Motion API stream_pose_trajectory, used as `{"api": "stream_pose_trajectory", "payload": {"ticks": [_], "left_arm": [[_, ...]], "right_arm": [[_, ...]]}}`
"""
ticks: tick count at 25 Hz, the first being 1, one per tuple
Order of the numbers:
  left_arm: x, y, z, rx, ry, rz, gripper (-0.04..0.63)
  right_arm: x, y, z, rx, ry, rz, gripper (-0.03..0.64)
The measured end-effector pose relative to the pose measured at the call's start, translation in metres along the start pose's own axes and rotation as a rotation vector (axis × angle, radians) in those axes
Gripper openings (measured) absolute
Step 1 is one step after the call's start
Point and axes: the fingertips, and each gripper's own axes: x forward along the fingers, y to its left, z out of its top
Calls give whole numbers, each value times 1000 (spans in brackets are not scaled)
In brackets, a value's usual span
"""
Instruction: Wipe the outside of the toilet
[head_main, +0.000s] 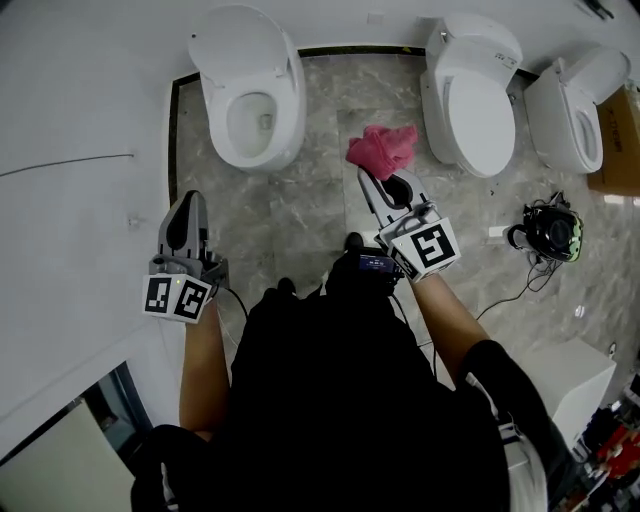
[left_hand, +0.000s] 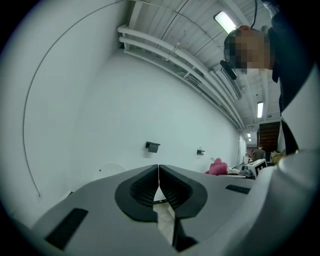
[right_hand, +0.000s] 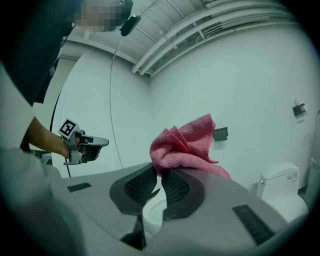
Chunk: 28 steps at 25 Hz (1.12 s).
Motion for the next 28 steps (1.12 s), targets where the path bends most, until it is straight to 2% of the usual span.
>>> {"api": "stream_pose_trajectory", "payload": {"ticks": [4, 8, 11, 17, 24, 28], "left_arm": [[-30, 12, -5, 25, -10, -58, 18], [-71, 23, -18, 67, 13, -104, 18], [-112, 40, -36, 84, 15, -135, 18], [-189, 67, -60, 133, 33, -94, 18], [-233, 54, -63, 102, 12, -100, 18], [-242, 32, -50, 142, -29, -80, 18]], "right_arm": [[-10, 47, -12, -28, 45, -42, 48], [-21, 95, -8, -2, 38, -120, 49], [-26, 146, -19, -9, 38, -145, 48], [-46, 231, -33, 4, 71, -192, 48], [-84, 267, -35, 19, 112, -203, 48], [-102, 274, -29, -32, 108, -171, 48]]}}
